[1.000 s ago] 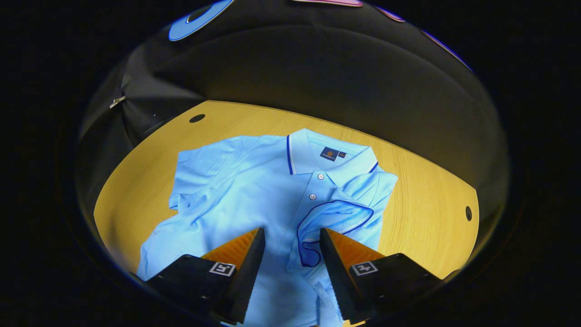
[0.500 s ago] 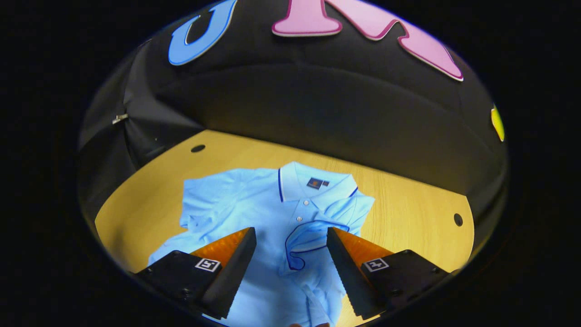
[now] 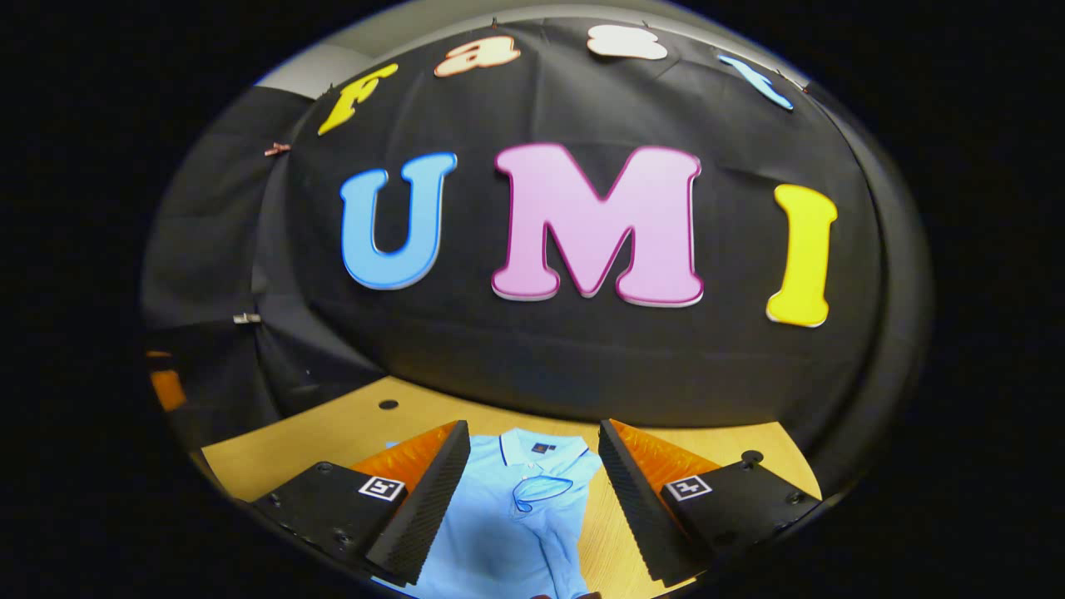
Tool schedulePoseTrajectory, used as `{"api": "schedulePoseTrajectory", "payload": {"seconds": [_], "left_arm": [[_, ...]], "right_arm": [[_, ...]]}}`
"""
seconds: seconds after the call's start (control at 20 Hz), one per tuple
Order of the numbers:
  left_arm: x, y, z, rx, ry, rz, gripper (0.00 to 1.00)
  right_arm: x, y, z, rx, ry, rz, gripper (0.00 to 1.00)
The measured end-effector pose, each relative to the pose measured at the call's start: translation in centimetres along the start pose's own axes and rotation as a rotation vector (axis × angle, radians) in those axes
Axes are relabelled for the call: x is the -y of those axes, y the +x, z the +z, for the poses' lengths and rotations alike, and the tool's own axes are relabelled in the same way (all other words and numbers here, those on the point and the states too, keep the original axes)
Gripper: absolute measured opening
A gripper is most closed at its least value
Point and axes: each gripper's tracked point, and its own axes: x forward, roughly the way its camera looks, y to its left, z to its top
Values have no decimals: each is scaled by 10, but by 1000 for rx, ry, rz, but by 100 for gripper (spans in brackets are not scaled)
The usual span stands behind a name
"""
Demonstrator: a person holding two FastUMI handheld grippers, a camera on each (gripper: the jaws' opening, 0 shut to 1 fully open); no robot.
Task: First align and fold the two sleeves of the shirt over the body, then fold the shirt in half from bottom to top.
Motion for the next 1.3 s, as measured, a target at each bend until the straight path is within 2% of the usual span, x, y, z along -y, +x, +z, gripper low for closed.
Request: {"api": "schedulePoseTrajectory", "payload": {"seconds": [0.15,0.3,0.5,0.6,0.7,0.8,1.0,1.2,1.25,1.3], "left_arm": [[6,23,-18,-37,-26,-53,98],[4,62,-57,-145,-67,-99,99],[-13,122,-114,-327,-130,-73,98],[-6,155,-152,-489,-209,-84,97],[7,173,-188,-658,-344,-99,97],[8,194,-211,-757,-448,-70,97],[3,236,-229,-795,-532,-17,97],[-6,260,-250,-861,-508,47,97],[-7,265,-253,-870,-511,57,100],[-7,270,-257,-881,-515,68,97]], "right_arm": [[-5,-47,36,68,12,18,97],[-8,-89,42,53,22,27,96],[-15,-139,37,50,-38,21,97],[-19,-156,30,29,-33,25,97],[-17,-169,21,4,-25,19,96],[-15,-174,9,-22,-14,20,97],[-2,-181,-14,-71,1,14,97],[10,-182,-32,-117,38,8,97],[13,-183,-35,-124,41,5,97],[15,-184,-37,-130,42,4,97]]}}
